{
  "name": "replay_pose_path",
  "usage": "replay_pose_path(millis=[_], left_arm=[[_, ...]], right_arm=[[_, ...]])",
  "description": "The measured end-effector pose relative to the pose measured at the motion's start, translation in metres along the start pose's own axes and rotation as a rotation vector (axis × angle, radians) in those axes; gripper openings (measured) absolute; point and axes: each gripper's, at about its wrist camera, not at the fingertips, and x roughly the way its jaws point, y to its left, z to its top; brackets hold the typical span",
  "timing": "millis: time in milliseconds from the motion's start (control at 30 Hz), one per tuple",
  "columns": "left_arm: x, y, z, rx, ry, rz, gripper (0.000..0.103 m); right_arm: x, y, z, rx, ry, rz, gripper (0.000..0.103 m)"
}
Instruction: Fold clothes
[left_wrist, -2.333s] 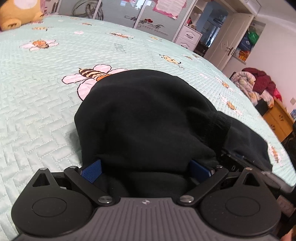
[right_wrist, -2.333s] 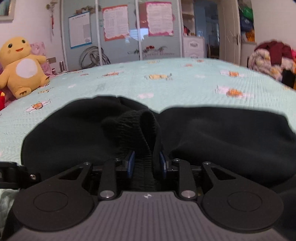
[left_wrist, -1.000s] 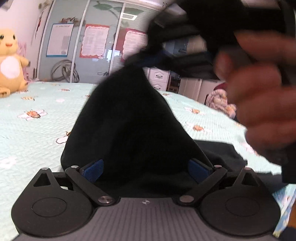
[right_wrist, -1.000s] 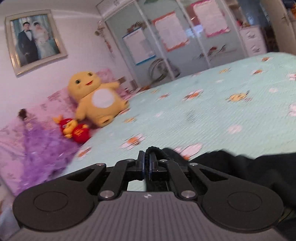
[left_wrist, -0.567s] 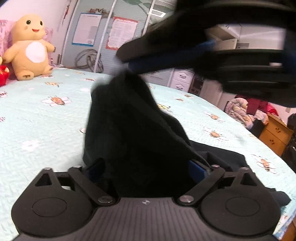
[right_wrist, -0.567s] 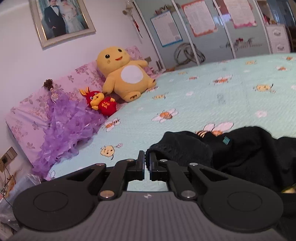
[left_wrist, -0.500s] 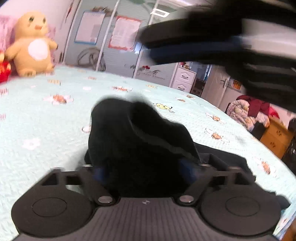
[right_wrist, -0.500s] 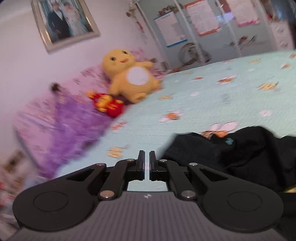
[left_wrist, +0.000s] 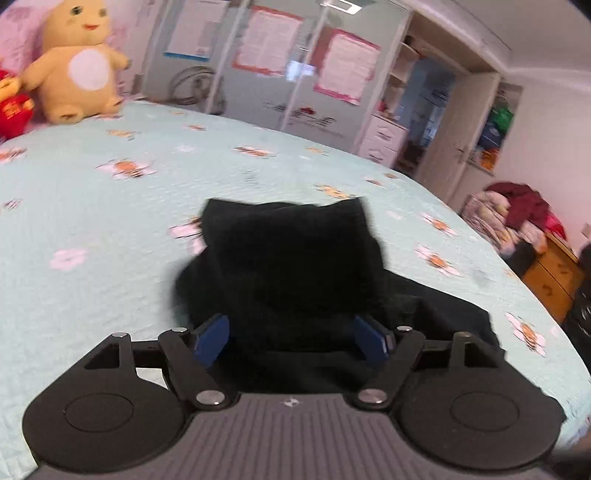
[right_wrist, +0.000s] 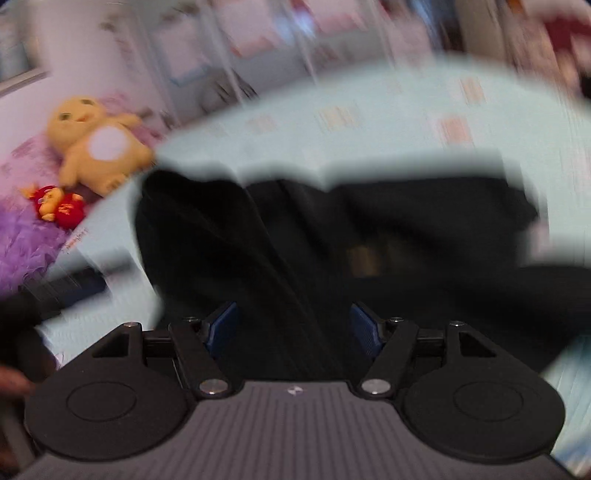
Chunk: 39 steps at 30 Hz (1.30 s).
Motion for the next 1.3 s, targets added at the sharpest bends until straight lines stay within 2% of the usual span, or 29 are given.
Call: replay_pose_path(millis=[67,133,200,267,367,467,600,633,767,900,1000,1100,1200,1300], left_arm=[[0.005,-0.012,0.006,0.044,0.004,0.013,0.08],[0.01,-0.021,0.008,0.072,0.016,0.032,0.081],[0.012,-0.027,0.008,0.079,0.035,0.045,0.081],[0.008,-0.034,0.007,0.077,0.045,0.036,0.081],[-0.001,-0.045,0.007,0.119,0.065,0.004,0.081],[-0.004,-0.065,0.002,0.226,0.097,0.0,0.081],[0.006,-0.092,-0.018,0.431,0.173,0.08,0.081],[0.008,-0.095,-0.022,0.455,0.194,0.09,0.081],[0.005,-0.091,-0.032,0.414,0.277,0.055,0.081],[-0.007,-0.09,-0.031,0.382,0.313,0.023,0.081],[-0.009,-0.09,-0.036,0.398,0.336,0.021,0.081],[-0.011,-0.096,-0.046,0.453,0.35,0.031,0.081],[-0.016,-0.105,-0.055,0.488,0.331,0.007,0.082],[-0.012,-0.124,-0.069,0.614,0.33,0.014,0.082]], right_arm=[[0.011,-0.013,-0.024,0.1,0.079,0.076,0.066],[0.014,-0.006,-0.04,0.114,0.102,0.143,0.053],[0.012,0.006,-0.046,0.08,0.092,0.189,0.023],[0.003,0.014,-0.044,0.056,0.043,0.223,0.021],[-0.009,0.022,-0.041,0.038,-0.021,0.268,0.02],[-0.007,0.017,-0.042,0.065,-0.02,0.283,0.021],[-0.005,0.009,-0.05,0.077,-0.017,0.258,0.021],[-0.006,0.009,-0.051,0.076,-0.022,0.257,0.021],[-0.011,0.011,-0.052,0.068,-0.047,0.268,0.018],[-0.02,0.011,-0.056,0.045,-0.082,0.288,0.017],[-0.016,0.003,-0.059,0.103,-0.047,0.264,0.025],[-0.016,-0.015,-0.06,0.194,-0.031,0.257,0.028],[-0.028,-0.035,-0.06,0.239,-0.067,0.241,0.034],[-0.038,-0.054,-0.064,0.274,-0.082,0.201,0.039]])
